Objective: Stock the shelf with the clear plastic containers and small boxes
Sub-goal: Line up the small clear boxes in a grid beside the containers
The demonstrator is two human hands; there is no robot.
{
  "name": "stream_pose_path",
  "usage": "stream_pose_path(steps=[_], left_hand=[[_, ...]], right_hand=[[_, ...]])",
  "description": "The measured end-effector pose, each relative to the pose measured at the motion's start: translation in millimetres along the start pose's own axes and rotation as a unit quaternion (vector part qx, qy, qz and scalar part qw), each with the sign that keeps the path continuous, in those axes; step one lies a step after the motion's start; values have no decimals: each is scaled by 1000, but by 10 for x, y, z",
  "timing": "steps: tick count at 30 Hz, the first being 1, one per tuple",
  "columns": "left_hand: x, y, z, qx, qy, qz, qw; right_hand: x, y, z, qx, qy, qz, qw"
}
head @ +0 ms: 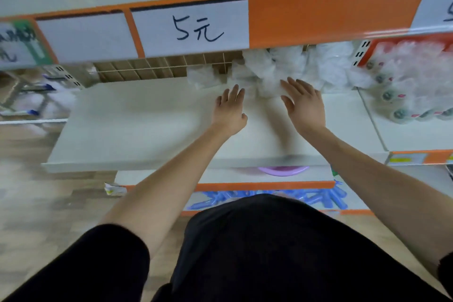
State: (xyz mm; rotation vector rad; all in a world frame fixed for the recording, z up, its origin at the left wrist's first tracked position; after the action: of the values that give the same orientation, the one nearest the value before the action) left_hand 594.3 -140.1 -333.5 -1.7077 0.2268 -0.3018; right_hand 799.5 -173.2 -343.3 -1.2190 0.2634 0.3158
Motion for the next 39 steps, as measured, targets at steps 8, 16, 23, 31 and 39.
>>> stream_pose_path(steps=[8, 16, 23, 31, 39], left_hand=[[-58, 111, 62, -37, 64, 19, 997], [-319, 236, -458, 42, 143, -29, 988], [-442, 242, -588, 101, 200, -101, 969], [-308, 125, -388, 3, 132, -125, 983], [-140, 17, -508, 7, 140, -187, 972]], right_hand=[[-142, 110, -648, -47, -25, -18, 998], [-306, 221, -827, -31, 33, -19, 999], [-398, 183, -880, -35, 63, -6, 997], [-333, 45, -647, -143, 135, 41, 980], [-106, -343, -780, -70, 99, 50, 991]])
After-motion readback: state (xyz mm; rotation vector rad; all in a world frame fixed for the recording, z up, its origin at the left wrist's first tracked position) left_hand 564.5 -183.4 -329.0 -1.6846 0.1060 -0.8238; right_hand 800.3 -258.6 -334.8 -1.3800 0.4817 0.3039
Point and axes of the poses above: each hand's wrist, its own z-axis towards the middle knuckle, its own y-axis out of the palm, x = y × z, the point moved 2 cm from there along z, towards the middle knuckle
